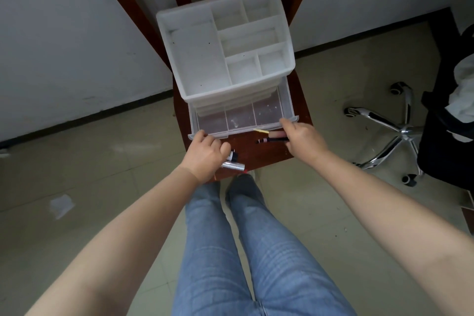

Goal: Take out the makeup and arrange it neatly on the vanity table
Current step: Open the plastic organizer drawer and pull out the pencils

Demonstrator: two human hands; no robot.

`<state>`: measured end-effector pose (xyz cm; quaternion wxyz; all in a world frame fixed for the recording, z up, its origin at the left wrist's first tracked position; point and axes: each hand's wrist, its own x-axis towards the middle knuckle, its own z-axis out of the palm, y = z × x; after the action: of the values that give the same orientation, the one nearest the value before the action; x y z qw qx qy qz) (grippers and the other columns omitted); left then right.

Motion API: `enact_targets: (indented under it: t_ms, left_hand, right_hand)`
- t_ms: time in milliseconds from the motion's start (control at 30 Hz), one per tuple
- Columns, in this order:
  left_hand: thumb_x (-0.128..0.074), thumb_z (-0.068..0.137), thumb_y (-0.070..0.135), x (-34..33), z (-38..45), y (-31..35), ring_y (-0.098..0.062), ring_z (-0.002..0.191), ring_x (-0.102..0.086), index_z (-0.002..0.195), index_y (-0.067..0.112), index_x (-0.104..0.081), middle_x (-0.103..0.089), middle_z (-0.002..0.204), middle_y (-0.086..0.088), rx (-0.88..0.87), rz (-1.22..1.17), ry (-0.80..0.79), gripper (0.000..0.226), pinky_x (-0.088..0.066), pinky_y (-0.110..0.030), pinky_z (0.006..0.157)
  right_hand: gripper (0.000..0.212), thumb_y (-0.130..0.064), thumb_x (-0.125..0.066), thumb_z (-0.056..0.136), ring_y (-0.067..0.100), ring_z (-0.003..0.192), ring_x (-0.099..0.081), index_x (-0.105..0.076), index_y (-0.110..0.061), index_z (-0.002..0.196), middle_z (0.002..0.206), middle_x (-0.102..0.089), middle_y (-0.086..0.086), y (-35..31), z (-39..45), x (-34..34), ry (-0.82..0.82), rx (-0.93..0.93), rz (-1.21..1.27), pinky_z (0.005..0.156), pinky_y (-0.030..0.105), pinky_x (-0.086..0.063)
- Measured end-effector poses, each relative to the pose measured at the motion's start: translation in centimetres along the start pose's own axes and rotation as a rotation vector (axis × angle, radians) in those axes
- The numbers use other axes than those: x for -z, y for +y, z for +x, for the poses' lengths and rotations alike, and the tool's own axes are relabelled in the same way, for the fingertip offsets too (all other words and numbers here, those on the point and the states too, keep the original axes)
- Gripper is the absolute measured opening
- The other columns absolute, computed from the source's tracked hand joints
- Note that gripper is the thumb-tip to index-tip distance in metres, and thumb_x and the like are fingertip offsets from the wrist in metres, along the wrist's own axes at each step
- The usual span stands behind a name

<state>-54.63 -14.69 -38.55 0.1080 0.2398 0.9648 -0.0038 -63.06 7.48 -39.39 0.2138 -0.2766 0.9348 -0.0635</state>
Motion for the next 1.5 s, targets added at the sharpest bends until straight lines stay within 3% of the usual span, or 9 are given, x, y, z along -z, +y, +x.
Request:
enact_targets:
  t_ms: [100, 267, 433, 567, 767, 933, 1100, 1233, 1500]
  left_hand:
    - [-0.072, 0.035, -0.003, 0.2, 0.4, -0.4, -0.020, 0.041, -0.051, 0.052, 0.013, -0.054, -0.051, 0.043, -0.001, 0.058, 0.020, -0.001, 0.029, -0.045, -0.023, 0.055]
    - [-0.077, 0.038, -0.002, -0.4, 0.4, -0.6, -0.021, 0.042, -0.054, 0.052, 0.012, -0.056, -0.054, 0.045, -0.003, 0.123, 0.024, 0.010, 0.029, -0.048, -0.023, 0.049]
    - [-0.075, 0.039, -0.009, -0.5, 1.3, -2.4, -0.026, 0.048, -0.060, 0.055, 0.006, -0.057, -0.057, 0.048, -0.010, 0.260, 0.007, 0.103, 0.028, -0.058, -0.040, 0.067]
    - [-0.081, 0.030, -0.008, -0.6, 2.3, -3.8, -0.026, 0.044, -0.057, 0.053, 0.005, -0.056, -0.055, 0.046, -0.010, 0.302, 0.009, 0.106, 0.036, -0.054, -0.031, 0.051]
    - [-0.079, 0.019, -0.007, -0.4, 2.9, -4.2, -0.022, 0.036, -0.051, 0.051, 0.008, -0.055, -0.052, 0.042, -0.005, 0.331, -0.019, 0.157, 0.043, -0.045, -0.022, 0.040]
    - [-0.079, 0.013, 0.000, 0.7, 2.1, -1.8, -0.018, 0.030, -0.046, 0.051, 0.011, -0.055, -0.050, 0.042, -0.001, 0.294, -0.053, 0.072, 0.046, -0.024, -0.011, 0.031]
    - [-0.082, 0.017, 0.005, 4.6, 4.5, 0.0, -0.018, 0.031, -0.048, 0.053, 0.013, -0.057, -0.051, 0.042, -0.001, 0.077, 0.031, 0.082, 0.045, -0.025, -0.013, 0.029]
    - [-0.081, 0.044, 0.008, 9.3, 8.2, 3.1, -0.024, 0.048, -0.059, 0.069, 0.009, -0.060, -0.062, 0.059, -0.005, -0.141, 0.108, 0.136, 0.033, -0.037, -0.022, 0.038]
    - [-0.078, 0.008, 0.011, 18.6, 9.4, 22.4, -0.014, 0.030, -0.046, 0.046, 0.013, -0.055, -0.047, 0.038, 0.002, -0.857, 0.280, 0.472, 0.044, -0.031, -0.013, 0.034]
  right_hand:
    - [0.040, 0.009, -0.056, 0.076, 0.043, 0.075, -0.061, -0.050, 0.010, 0.116, 0.086, -0.063, 0.029, 0.1, 1.1, 0.4, 0.007, 0.041, 0.028, 0.061, 0.043, -0.046]
    - [0.031, 0.016, -0.075, 0.041, 0.030, 0.043, -0.060, -0.056, 0.002, 0.062, 0.058, -0.065, 0.016, 0.1, 2.4, 1.9, 0.042, 0.292, -0.135, 0.038, 0.025, -0.041]
    - [0.051, 0.011, -0.079, 0.041, 0.029, 0.043, -0.061, -0.064, 0.013, 0.090, 0.060, -0.064, 0.019, -0.3, 5.9, 2.8, 0.099, 0.239, -0.347, 0.036, 0.027, -0.044]
    - [0.056, 0.005, -0.038, 0.087, 0.034, 0.095, -0.061, -0.020, 0.005, 0.140, 0.112, -0.058, 0.021, -0.9, 8.1, 1.7, -0.031, 0.124, -0.296, 0.073, 0.041, -0.047]
    - [0.055, 0.002, -0.038, 0.086, 0.035, 0.100, -0.058, -0.026, -0.001, 0.140, 0.113, -0.057, 0.019, -1.1, 7.4, 1.3, -0.061, 0.023, -0.179, 0.075, 0.041, -0.045]
    - [0.024, 0.003, -0.040, 0.085, 0.034, 0.094, -0.058, -0.049, -0.002, 0.106, 0.104, -0.057, 0.018, -0.5, 4.0, 1.9, -0.064, -0.090, -0.089, 0.069, 0.038, -0.042]
    - [0.022, 0.001, -0.039, 0.087, 0.034, 0.097, -0.058, -0.049, -0.003, 0.106, 0.106, -0.057, 0.016, 0.6, -1.7, 3.6, 0.014, -0.311, -0.010, 0.072, 0.039, -0.044]
    - [0.021, -0.002, -0.038, 0.090, 0.034, 0.101, -0.058, -0.048, -0.005, 0.108, 0.109, -0.057, 0.014, 1.3, -7.9, 6.0, 0.092, -0.526, 0.033, 0.076, 0.039, -0.046]
    - [0.026, 0.006, -0.039, 0.083, 0.031, 0.094, -0.060, -0.048, -0.008, 0.103, 0.107, -0.059, 0.010, -0.3, -31.9, 7.4, 0.275, -1.099, 0.110, 0.070, 0.036, -0.046]
